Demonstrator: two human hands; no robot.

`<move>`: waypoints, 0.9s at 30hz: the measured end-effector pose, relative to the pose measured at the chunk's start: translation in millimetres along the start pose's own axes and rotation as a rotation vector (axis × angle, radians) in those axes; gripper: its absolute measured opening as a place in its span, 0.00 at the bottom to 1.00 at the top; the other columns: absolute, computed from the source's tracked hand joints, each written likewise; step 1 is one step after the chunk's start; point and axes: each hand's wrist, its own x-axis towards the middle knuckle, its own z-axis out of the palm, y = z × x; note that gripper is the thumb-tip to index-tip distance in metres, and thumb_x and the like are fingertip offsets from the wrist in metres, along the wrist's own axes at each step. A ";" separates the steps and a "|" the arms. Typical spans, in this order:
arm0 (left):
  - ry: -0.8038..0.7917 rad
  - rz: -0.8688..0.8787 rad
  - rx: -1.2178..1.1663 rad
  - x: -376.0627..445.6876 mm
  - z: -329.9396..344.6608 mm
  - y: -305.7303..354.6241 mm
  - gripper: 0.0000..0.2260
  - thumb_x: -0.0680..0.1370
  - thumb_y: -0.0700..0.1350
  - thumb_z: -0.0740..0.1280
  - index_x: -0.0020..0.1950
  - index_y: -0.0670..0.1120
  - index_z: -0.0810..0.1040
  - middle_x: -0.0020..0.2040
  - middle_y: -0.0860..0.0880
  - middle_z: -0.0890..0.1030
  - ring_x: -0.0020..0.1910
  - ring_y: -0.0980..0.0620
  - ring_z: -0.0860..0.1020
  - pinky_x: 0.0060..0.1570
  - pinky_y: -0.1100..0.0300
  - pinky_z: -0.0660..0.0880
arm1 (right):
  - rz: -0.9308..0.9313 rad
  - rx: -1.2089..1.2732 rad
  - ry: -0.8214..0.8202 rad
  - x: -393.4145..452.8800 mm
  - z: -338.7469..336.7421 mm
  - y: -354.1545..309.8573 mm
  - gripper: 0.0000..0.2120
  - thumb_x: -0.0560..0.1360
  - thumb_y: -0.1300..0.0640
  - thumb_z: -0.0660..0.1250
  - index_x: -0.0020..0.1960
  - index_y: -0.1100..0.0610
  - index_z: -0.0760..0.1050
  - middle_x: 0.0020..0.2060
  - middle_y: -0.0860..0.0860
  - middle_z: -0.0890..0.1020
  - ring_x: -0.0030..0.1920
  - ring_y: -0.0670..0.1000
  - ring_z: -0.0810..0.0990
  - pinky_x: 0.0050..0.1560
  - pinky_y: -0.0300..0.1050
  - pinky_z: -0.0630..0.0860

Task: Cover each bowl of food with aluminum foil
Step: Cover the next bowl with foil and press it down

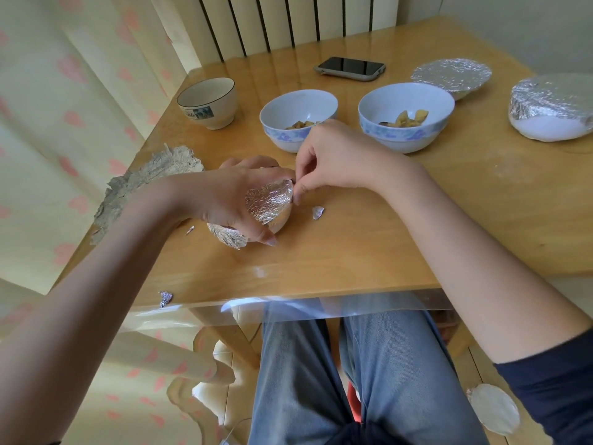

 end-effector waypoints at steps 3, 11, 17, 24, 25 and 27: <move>0.009 -0.031 -0.001 -0.2 0.1 1.5 0.38 0.54 0.68 0.72 0.62 0.77 0.60 0.69 0.65 0.58 0.72 0.51 0.56 0.70 0.48 0.60 | -0.015 -0.129 0.074 2.5 -2.7 -1.2 0.21 0.60 0.42 0.78 0.25 0.56 0.72 0.21 0.46 0.73 0.28 0.43 0.71 0.31 0.44 0.66; 0.031 -0.265 0.042 -11.0 3.5 7.0 0.61 0.52 0.73 0.72 0.72 0.72 0.34 0.79 0.57 0.38 0.79 0.44 0.42 0.74 0.37 0.48 | 0.092 -0.021 0.090 -33.0 13.4 -1.0 0.11 0.65 0.42 0.75 0.39 0.48 0.80 0.31 0.42 0.80 0.35 0.40 0.77 0.35 0.41 0.71; -0.114 -0.081 0.200 -18.7 -13.6 -13.6 0.64 0.55 0.62 0.80 0.67 0.75 0.28 0.74 0.62 0.28 0.73 0.54 0.26 0.71 0.37 0.35 | 0.125 0.017 0.097 -51.6 34.6 -35.1 0.17 0.65 0.36 0.73 0.42 0.48 0.77 0.31 0.43 0.79 0.36 0.42 0.76 0.36 0.39 0.71; 0.028 -0.023 0.119 -8.0 -4.6 -7.8 0.50 0.63 0.51 0.79 0.73 0.71 0.49 0.72 0.58 0.57 0.70 0.49 0.64 0.66 0.47 0.69 | 0.160 -0.059 0.144 -59.7 55.6 -45.6 0.17 0.67 0.36 0.70 0.44 0.46 0.72 0.35 0.44 0.78 0.40 0.47 0.77 0.36 0.41 0.69; 0.050 -0.055 0.158 -6.5 -1.7 -4.1 0.51 0.64 0.53 0.79 0.73 0.71 0.46 0.72 0.56 0.58 0.70 0.47 0.64 0.65 0.46 0.70 | 0.166 -0.069 0.166 -60.7 56.4 -45.0 0.17 0.67 0.36 0.70 0.44 0.46 0.70 0.35 0.44 0.78 0.40 0.47 0.77 0.35 0.41 0.67; 0.039 -0.116 0.245 -3.8 2.6 4.0 0.56 0.63 0.59 0.78 0.71 0.73 0.35 0.74 0.53 0.56 0.71 0.44 0.63 0.64 0.45 0.70 | 0.180 -0.083 0.205 -61.8 57.2 -44.5 0.18 0.68 0.35 0.69 0.45 0.46 0.68 0.35 0.44 0.77 0.40 0.49 0.77 0.34 0.42 0.66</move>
